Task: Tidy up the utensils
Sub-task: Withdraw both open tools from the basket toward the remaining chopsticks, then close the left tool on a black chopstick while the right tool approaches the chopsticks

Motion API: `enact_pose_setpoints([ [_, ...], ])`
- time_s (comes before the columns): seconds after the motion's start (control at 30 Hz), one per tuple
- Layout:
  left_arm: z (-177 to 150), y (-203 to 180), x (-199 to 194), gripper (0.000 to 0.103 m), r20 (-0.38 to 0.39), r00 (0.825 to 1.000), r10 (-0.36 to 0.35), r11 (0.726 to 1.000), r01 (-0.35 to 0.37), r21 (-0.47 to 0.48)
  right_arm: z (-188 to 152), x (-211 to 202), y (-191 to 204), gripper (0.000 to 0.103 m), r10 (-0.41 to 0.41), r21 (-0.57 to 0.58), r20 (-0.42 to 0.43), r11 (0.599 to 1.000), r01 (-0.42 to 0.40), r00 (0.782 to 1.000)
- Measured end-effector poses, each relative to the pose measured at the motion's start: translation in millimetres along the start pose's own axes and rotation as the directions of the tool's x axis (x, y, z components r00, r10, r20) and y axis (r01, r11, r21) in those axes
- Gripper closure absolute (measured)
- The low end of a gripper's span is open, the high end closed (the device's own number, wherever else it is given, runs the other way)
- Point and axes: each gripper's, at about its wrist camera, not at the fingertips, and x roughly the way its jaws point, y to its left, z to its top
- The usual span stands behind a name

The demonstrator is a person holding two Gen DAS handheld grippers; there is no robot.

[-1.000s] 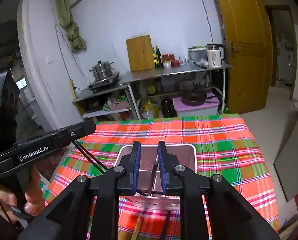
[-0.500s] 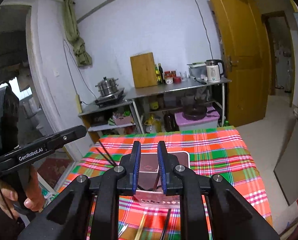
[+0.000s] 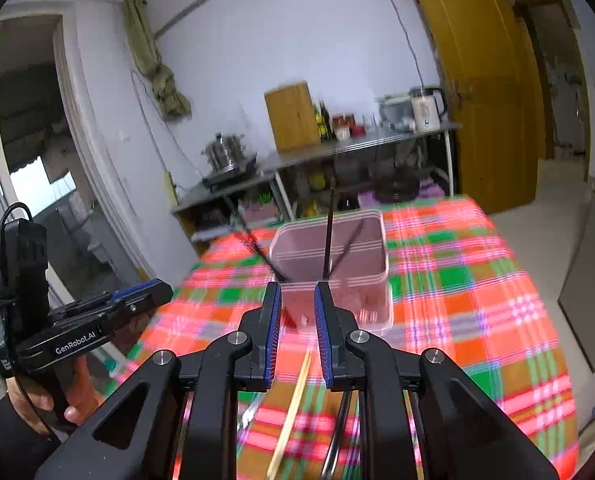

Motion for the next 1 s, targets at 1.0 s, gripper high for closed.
enact_pose_setpoints([
  [1.0, -107.0, 33.1, 107.6, 0.082, -0.34, 0.94, 0.022, 0.997, -0.047, -0.064, -72.7, 55.8, -23.5, 0.086, 0.005, 0.084, -0.201, 0.996, 0.012, 0.98],
])
